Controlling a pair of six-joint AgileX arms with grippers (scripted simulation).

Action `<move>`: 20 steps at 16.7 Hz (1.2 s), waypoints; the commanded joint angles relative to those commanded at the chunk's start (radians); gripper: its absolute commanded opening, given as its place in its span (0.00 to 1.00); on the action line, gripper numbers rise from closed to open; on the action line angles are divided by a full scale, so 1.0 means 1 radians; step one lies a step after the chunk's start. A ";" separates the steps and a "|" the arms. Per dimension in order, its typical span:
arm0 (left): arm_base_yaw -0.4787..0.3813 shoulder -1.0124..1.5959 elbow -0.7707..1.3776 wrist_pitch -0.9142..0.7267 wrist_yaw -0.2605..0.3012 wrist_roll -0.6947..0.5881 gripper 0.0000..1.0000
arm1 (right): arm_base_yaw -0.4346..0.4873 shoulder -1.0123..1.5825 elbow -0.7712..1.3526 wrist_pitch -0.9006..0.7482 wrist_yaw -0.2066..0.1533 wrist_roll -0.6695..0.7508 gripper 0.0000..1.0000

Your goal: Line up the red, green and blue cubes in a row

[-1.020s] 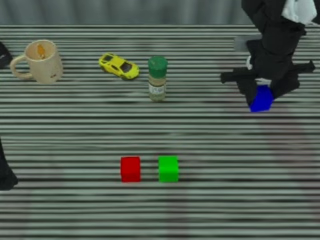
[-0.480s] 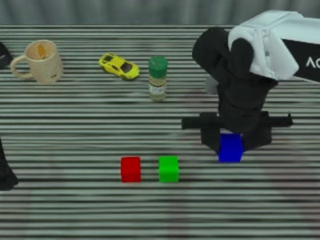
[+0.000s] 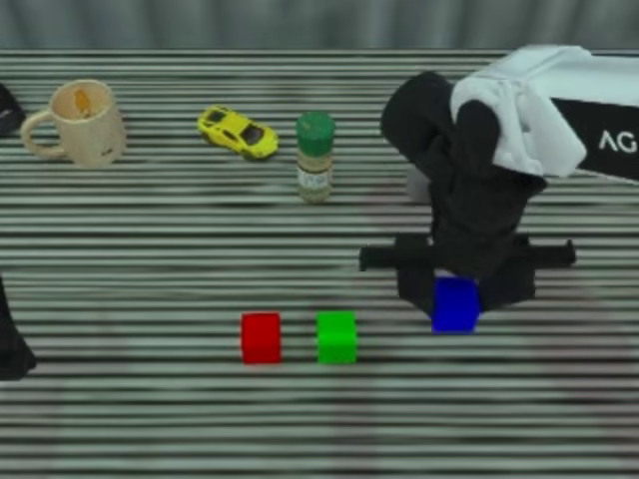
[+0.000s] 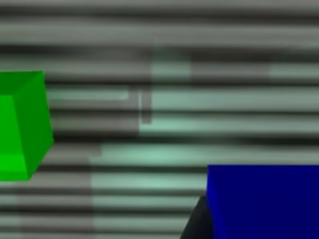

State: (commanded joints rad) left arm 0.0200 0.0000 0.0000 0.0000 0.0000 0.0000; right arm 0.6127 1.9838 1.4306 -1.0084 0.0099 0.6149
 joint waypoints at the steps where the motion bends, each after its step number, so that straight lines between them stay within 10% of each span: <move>1: 0.000 0.000 0.000 0.000 0.000 0.000 1.00 | 0.000 0.013 -0.022 0.039 0.000 0.001 0.00; 9: 0.000 0.000 0.000 0.000 0.000 0.000 1.00 | 0.003 0.067 -0.111 0.180 0.002 0.005 0.00; 20: 0.000 0.000 0.000 0.000 0.000 0.000 1.00 | 0.003 0.067 -0.111 0.180 0.002 0.005 0.83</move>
State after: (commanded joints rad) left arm 0.0200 0.0000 0.0000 0.0000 0.0000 0.0000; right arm 0.6161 2.0510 1.3196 -0.8280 0.0121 0.6198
